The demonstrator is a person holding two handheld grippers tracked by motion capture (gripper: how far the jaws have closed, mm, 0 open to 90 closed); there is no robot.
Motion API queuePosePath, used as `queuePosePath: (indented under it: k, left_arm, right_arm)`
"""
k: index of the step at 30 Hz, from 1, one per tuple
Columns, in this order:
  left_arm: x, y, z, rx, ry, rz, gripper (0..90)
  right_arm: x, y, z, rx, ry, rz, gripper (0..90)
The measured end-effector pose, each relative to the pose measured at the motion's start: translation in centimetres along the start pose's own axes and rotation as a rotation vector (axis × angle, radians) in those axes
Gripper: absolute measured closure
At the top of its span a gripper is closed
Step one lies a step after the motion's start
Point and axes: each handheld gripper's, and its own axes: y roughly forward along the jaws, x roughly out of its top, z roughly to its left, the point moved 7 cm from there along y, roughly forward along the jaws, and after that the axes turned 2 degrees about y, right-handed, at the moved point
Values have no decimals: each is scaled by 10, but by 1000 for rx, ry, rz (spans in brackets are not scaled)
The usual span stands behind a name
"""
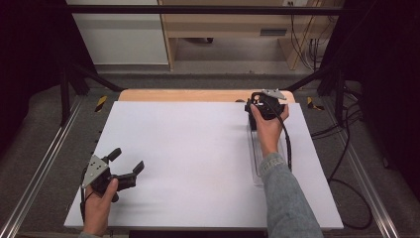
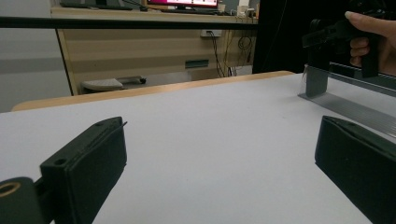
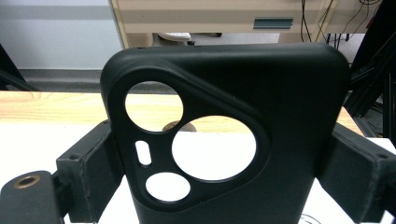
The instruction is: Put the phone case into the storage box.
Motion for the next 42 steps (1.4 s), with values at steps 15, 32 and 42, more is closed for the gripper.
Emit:
queuePosePath:
  k: [15,32,42]
  left_arm:
    - [1,-1,1,3,1,-6,24]
    - [1,-1,0,3,8,-5,24]
    - [3,-2,0,11,17,-10,20]
  right_arm:
    - [-1,0,1,14,-5,9,60]
    - [0,-4,2,37,10,15,34]
    - [3,-14,2,43,4,30,35]
